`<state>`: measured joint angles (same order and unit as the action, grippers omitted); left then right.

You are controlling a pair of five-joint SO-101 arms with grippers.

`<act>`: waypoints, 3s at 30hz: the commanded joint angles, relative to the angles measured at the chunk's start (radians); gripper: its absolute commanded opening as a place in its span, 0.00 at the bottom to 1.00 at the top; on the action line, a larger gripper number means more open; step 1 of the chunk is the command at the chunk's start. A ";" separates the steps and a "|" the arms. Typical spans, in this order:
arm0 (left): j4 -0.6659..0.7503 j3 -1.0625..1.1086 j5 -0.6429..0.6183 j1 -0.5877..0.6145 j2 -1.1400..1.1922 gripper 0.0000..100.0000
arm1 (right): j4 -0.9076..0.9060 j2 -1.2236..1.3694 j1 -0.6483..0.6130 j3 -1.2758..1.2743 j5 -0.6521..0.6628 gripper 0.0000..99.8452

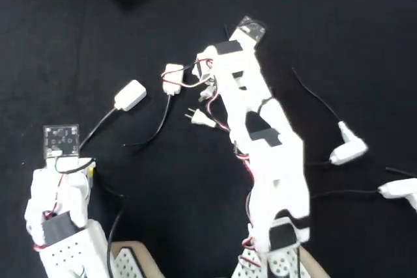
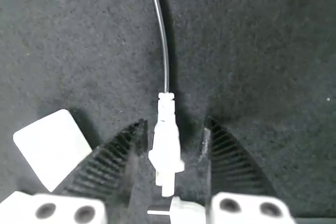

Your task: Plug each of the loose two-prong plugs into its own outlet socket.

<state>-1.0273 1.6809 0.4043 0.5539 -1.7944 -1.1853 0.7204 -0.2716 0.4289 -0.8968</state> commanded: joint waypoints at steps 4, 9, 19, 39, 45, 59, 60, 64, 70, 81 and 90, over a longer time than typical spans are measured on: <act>0.014 0.021 0.009 0.005 0.005 0.21 | 0.032 -0.008 -0.008 0.041 -0.008 0.05; 0.012 0.021 0.009 0.007 0.005 0.21 | 0.035 -0.002 -0.008 0.025 -0.011 0.07; 0.012 0.021 0.009 0.007 0.005 0.21 | 0.017 0.031 -0.031 0.018 -0.005 0.07; 0.012 0.021 0.009 0.004 0.005 0.21 | -0.232 0.030 -0.058 0.119 0.011 0.01; 0.012 0.021 0.006 0.004 0.003 0.21 | -0.437 0.030 -0.026 0.275 0.107 0.01; 0.012 0.021 0.006 0.002 0.003 0.21 | -0.577 0.019 0.048 0.397 0.169 0.01; 0.012 0.021 0.006 0.002 0.003 0.21 | -0.577 0.005 0.048 0.389 0.169 0.01; 0.012 0.021 0.006 0.002 0.003 0.21 | -0.575 -0.117 0.051 0.282 0.169 0.01; 0.012 0.021 0.006 0.002 0.003 0.21 | -0.531 -0.375 0.043 0.025 0.210 0.01; 0.012 0.021 0.006 0.002 0.003 0.21 | -0.187 -0.842 -0.071 -0.519 0.227 0.01; 0.012 0.021 0.005 0.002 0.003 0.21 | 0.296 -1.230 -0.311 -1.058 0.318 0.01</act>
<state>-1.0273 1.6809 0.4043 0.5539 -1.7944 -1.0641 -0.3767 -0.5217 -0.4887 -0.5930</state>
